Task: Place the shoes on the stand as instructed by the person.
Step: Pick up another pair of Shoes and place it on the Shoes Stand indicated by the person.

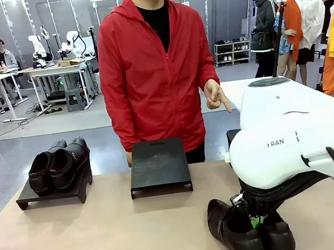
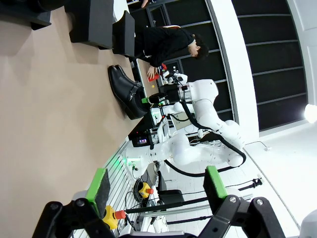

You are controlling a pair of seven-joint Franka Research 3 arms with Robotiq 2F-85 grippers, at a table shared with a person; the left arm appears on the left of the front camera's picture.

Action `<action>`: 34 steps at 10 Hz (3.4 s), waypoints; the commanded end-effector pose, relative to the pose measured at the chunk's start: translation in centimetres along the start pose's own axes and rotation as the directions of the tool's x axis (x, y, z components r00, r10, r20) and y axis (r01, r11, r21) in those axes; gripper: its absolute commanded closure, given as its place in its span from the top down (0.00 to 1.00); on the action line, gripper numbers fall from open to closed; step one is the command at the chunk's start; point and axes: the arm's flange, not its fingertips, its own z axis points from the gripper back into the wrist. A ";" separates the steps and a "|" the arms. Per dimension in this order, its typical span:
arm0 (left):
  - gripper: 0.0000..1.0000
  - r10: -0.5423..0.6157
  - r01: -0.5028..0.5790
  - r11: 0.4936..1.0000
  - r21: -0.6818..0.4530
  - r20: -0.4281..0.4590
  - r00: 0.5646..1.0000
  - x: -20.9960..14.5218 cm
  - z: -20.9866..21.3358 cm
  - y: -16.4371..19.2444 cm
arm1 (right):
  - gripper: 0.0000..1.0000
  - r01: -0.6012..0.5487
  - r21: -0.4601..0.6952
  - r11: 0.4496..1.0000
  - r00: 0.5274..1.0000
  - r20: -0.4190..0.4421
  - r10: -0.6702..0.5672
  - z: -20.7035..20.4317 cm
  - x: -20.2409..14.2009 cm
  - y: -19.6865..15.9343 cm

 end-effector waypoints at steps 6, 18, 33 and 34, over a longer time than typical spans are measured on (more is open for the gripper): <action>0.97 -0.009 0.009 1.000 0.020 -0.005 1.000 -0.4 -0.1 -0.2 | 0.00 -0.101 0.115 0.988 0.975 0.209 0.075 5.6 0.4 -0.5; 0.97 -0.009 0.009 1.000 0.020 -0.005 1.000 -0.4 -0.1 -0.2 | 0.00 -0.091 0.106 0.990 0.981 0.181 0.071 2.1 1.6 1.6; 0.97 -0.009 0.009 1.000 0.020 -0.005 1.000 -0.4 -0.1 -0.2 | 0.04 0.150 0.121 0.981 0.733 0.652 -0.193 12.8 12.3 -14.0; 0.97 -0.009 0.009 1.000 0.020 -0.005 1.000 -0.4 -0.1 -0.2 | 0.04 0.161 0.107 0.981 0.723 0.664 -0.190 11.4 13.9 -14.3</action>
